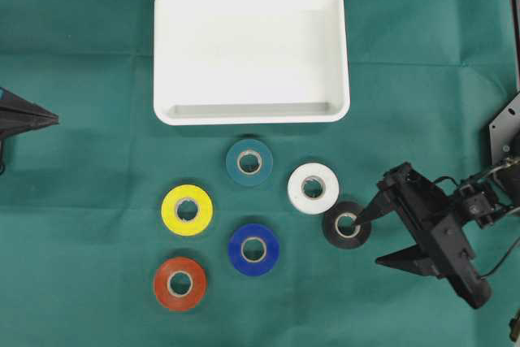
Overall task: Put the tape into the white case with the right arm.
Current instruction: 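Lower the right gripper over the black tape roll and close on it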
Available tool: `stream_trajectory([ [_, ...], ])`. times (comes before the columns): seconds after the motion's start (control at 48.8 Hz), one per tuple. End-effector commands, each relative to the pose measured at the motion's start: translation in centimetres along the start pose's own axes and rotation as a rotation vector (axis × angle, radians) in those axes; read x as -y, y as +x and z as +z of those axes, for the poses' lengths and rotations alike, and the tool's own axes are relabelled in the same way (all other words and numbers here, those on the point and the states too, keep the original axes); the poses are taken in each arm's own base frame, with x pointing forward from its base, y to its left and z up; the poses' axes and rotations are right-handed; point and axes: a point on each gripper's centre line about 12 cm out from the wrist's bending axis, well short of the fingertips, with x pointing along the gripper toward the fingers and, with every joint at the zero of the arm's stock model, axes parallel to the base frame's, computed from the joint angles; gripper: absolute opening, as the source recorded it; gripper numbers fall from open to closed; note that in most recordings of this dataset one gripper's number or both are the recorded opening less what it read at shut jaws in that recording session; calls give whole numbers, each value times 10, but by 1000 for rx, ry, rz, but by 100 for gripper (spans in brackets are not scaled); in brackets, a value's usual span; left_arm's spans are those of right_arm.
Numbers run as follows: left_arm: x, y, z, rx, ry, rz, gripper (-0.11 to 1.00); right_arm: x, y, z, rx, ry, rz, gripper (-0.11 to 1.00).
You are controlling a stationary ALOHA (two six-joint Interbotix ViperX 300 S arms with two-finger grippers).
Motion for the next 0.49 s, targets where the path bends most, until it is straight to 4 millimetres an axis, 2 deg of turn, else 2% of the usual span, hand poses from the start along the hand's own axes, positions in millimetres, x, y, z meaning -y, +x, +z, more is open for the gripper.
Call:
stream_trajectory([
  [0.0, 0, 1, 4, 5, 1, 3, 0, 0, 6, 8, 12, -1, 2, 58],
  [0.307, 0, 1, 3, 3, 1, 3, 0, 5, 30, -4, -111, 15, -7, 57],
  [0.471, 0, 1, 3, 3, 1, 3, 0, 6, 34, -4, -138, 13, -8, 57],
])
